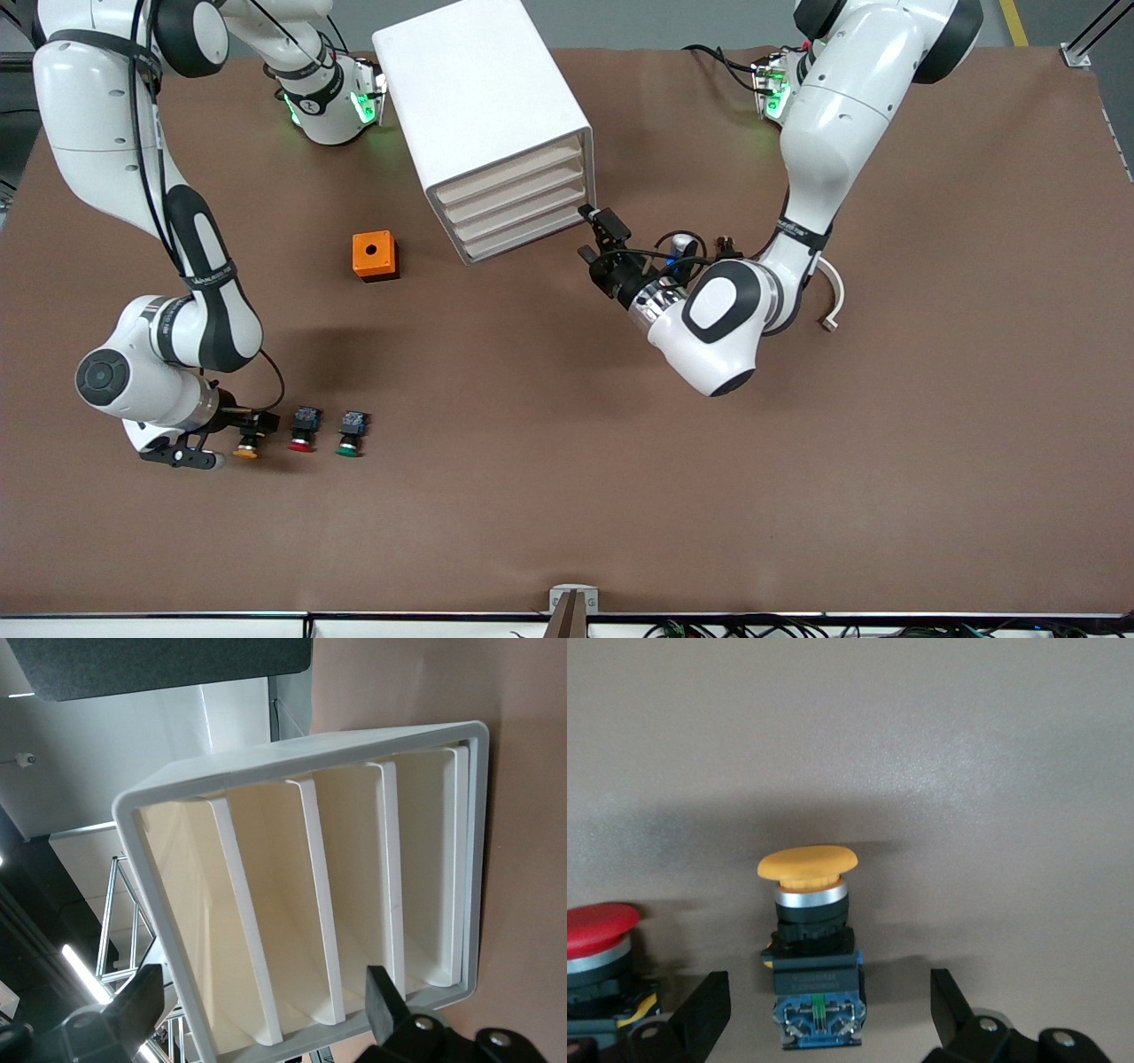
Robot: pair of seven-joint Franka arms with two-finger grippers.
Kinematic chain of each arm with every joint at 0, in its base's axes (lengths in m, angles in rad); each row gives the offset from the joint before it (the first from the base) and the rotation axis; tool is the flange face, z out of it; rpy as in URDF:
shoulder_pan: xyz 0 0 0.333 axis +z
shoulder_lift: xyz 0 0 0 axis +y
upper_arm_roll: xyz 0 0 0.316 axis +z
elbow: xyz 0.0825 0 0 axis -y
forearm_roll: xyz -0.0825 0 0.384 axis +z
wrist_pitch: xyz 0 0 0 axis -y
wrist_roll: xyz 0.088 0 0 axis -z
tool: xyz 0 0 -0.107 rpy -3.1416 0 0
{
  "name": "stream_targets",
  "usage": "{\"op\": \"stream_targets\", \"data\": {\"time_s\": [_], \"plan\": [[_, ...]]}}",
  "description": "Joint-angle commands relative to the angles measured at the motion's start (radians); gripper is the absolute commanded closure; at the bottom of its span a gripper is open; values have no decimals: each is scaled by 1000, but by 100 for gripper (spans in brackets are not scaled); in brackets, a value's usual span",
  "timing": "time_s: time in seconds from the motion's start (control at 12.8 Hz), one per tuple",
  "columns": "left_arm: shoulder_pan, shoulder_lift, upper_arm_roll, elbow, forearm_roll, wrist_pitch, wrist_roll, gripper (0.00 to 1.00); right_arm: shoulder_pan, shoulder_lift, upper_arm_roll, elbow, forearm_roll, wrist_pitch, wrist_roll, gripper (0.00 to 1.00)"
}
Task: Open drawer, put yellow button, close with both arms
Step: 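Pull the drawer open with the left gripper while the right gripper grasps the button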
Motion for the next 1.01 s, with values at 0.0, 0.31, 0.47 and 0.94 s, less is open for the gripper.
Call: {"op": "stream_targets", "data": {"time_s": [0.0,0.31,0.47,0.94], "plan": [[-28,19,3,23,-24,20,-27,1,4,16,-1,11,17,28,-5,10],[-74,37,3,21,-67,40,-28,17,9,15,-1,2,17,19,1,89],[-106,36,3,21,-85,41,-39,26,6,2,-1,2,17,1,4,100],[-177,31,3,8,-93,35,-82,40,27,-258,2,14,20,-411,172,100]]}}
